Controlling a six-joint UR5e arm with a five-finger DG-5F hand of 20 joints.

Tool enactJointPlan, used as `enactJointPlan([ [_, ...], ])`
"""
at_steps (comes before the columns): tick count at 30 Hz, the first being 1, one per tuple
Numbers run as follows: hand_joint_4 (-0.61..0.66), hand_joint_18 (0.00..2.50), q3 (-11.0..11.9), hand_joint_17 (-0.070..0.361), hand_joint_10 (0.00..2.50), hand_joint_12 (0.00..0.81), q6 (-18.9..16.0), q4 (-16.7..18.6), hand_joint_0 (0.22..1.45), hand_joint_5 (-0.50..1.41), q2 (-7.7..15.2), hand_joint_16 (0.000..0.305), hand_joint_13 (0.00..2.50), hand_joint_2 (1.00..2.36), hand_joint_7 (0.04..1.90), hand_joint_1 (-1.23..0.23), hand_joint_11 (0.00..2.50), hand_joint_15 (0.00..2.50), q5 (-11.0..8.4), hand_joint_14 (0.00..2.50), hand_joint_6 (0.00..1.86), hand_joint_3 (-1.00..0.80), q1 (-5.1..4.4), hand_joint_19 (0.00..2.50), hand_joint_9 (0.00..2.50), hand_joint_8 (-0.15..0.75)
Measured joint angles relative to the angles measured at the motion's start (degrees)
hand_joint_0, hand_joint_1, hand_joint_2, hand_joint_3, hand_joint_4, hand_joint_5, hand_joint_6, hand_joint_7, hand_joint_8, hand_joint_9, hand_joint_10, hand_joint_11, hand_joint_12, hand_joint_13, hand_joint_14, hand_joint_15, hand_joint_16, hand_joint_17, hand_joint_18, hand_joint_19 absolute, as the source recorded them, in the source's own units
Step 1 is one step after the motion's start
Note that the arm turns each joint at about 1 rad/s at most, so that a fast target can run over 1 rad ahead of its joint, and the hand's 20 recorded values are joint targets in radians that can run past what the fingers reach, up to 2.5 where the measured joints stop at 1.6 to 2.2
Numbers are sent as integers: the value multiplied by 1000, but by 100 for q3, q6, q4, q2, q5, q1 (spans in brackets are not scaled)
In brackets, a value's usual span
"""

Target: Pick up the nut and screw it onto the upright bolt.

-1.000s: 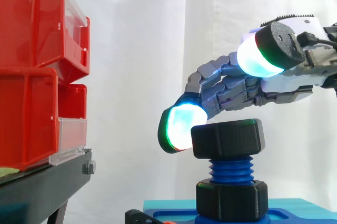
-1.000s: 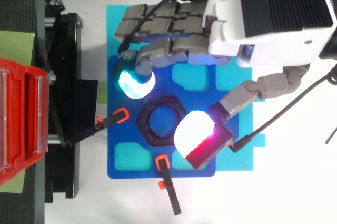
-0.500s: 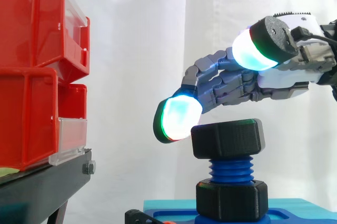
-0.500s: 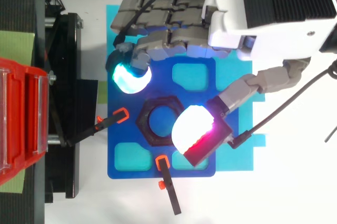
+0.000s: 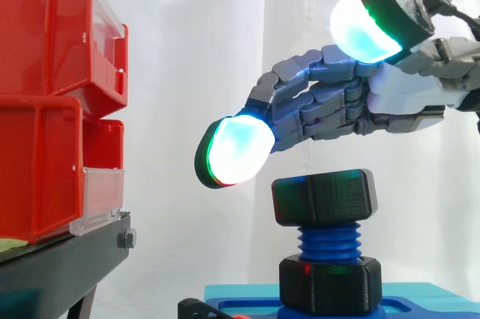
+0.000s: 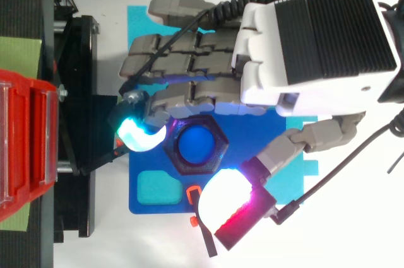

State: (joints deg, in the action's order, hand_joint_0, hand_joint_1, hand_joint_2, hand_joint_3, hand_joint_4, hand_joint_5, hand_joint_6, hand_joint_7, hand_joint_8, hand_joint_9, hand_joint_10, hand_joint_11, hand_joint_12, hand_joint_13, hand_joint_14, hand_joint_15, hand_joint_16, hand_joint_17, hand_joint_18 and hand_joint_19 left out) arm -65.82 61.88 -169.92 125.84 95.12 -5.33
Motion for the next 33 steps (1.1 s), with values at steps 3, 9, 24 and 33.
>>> enactJointPlan([
  [3, 115, 0, -1, 75, 0, 256, 0, -27, 480, -170, -1, 33, 146, 1000, 577, -82, 0, 0, -2, 0, 501, -500, -20, 0, 262, 127],
  [9, 126, 0, -1, 74, 0, 257, 0, -105, 483, -168, -1, 33, 149, 1000, 578, -103, 0, 0, -2, 0, 501, -500, -61, 0, 268, 133],
  [24, 191, 0, 0, 66, 0, 262, 0, -190, 491, -147, 0, 29, 201, 1000, 727, -163, 0, 0, 1, 0, 502, -500, -82, 0, 330, 181],
  [33, 217, 0, 0, 62, 0, 258, 3, -182, 492, -137, -3, 28, 228, 1000, 795, -206, 0, 0, 29, 0, 502, -500, -13, 0, 359, 199],
])
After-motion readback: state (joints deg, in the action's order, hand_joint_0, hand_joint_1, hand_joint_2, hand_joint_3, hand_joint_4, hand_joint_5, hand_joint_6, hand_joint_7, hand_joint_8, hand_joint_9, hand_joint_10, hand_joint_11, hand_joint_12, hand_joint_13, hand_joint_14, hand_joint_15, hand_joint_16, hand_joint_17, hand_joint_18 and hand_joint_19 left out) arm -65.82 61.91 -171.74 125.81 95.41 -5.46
